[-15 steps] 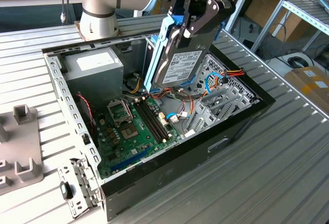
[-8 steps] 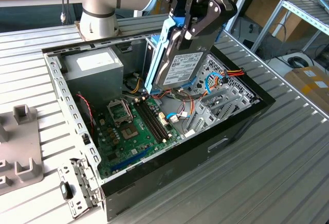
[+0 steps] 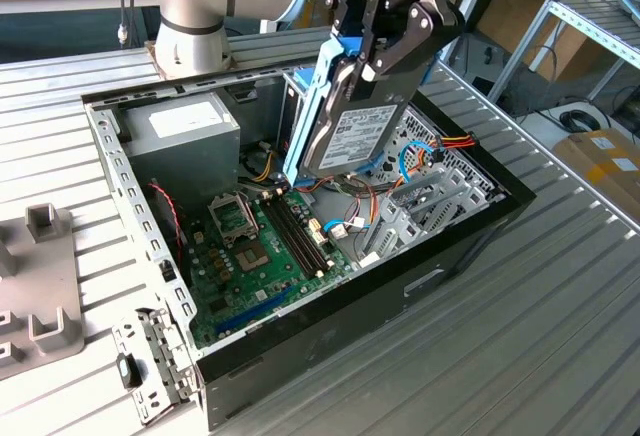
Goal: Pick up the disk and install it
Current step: 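Pick up the disk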
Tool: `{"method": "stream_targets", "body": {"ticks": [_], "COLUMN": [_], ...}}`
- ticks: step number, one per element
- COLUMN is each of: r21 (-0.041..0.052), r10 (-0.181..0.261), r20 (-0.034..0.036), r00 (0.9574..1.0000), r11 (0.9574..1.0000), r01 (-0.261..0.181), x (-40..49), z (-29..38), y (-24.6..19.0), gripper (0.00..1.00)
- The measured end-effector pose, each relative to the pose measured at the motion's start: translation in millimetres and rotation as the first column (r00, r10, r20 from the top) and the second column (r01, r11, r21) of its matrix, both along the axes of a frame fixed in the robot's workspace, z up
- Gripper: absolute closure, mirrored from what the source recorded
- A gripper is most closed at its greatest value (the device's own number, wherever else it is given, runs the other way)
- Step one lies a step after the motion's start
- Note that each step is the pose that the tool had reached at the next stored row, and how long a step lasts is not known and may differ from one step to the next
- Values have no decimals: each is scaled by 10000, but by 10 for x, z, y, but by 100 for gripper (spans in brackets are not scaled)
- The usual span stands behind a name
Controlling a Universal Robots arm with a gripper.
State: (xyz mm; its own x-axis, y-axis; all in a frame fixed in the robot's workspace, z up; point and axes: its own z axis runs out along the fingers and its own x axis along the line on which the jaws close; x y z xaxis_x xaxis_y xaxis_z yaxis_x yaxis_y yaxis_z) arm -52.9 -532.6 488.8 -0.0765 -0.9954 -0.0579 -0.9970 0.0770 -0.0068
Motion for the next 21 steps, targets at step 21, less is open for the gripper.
{"method": "stream_targets", "body": {"ticks": [21], "r21": [0], "r10": [1], "r20": [-18], "r00": [10000], "r11": [10000], "r01": [-1], "x": [1], "z": [-32], "y": [-172], "gripper": [63]}}
